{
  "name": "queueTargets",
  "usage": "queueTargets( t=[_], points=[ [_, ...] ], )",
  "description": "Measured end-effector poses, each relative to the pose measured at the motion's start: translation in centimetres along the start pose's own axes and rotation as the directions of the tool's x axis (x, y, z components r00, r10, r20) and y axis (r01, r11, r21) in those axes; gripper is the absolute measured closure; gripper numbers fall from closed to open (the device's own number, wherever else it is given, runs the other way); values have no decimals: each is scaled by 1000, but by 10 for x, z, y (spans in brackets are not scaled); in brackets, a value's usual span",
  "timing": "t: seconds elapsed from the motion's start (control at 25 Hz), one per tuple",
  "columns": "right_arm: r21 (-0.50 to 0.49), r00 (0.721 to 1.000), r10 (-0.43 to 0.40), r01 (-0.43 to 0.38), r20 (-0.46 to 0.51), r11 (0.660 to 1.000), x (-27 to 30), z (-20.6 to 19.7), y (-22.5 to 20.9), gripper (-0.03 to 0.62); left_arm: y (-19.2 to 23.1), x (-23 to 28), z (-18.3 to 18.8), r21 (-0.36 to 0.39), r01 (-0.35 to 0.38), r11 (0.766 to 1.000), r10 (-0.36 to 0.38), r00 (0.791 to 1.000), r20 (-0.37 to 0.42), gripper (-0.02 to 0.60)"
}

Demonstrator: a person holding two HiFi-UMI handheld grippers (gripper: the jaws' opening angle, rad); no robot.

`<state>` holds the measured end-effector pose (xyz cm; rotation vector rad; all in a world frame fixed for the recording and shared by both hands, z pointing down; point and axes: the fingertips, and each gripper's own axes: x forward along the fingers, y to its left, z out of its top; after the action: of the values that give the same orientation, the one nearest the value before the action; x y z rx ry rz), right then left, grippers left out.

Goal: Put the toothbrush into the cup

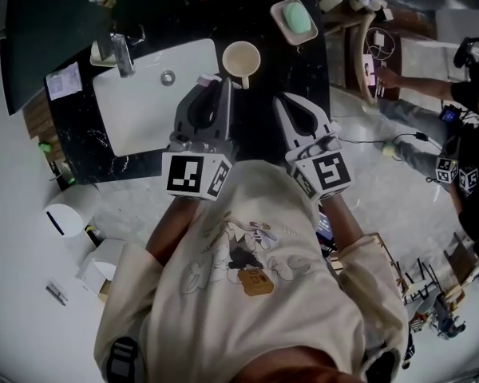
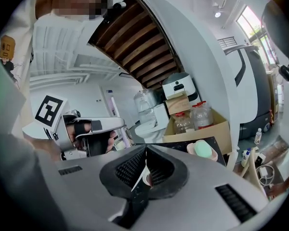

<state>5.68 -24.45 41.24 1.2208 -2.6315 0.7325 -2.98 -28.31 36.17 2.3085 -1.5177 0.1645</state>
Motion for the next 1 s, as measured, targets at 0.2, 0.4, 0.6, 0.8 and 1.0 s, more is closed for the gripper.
queueTargets(
  t=[0.2, 0.4, 0.6, 0.8, 1.0],
  points=[
    [19, 1000, 0, 0, 0, 1000, 9, 3, -14, 576, 4, 19, 2, 21, -14, 1000, 13, 1000, 18, 543],
    [27, 1000, 1, -1, -12, 1000, 11, 1, -23, 576, 10, 33, -9, 33, -31, 999, 31, 1000, 5, 543],
    [44, 1000, -10, 12, -23, 999, 9, -5, -32, 576, 7, 40, -19, 33, -21, 999, 22, 1000, -17, 543],
    [50, 999, -19, 20, -26, 999, 6, -8, -35, 576, 6, 42, -31, 43, -25, 999, 27, 999, -38, 543],
    [55, 999, -23, 24, -25, 998, 5, -10, -36, 576, 10, 42, -42, 55, -35, 998, 39, 996, -77, 543]
  ],
)
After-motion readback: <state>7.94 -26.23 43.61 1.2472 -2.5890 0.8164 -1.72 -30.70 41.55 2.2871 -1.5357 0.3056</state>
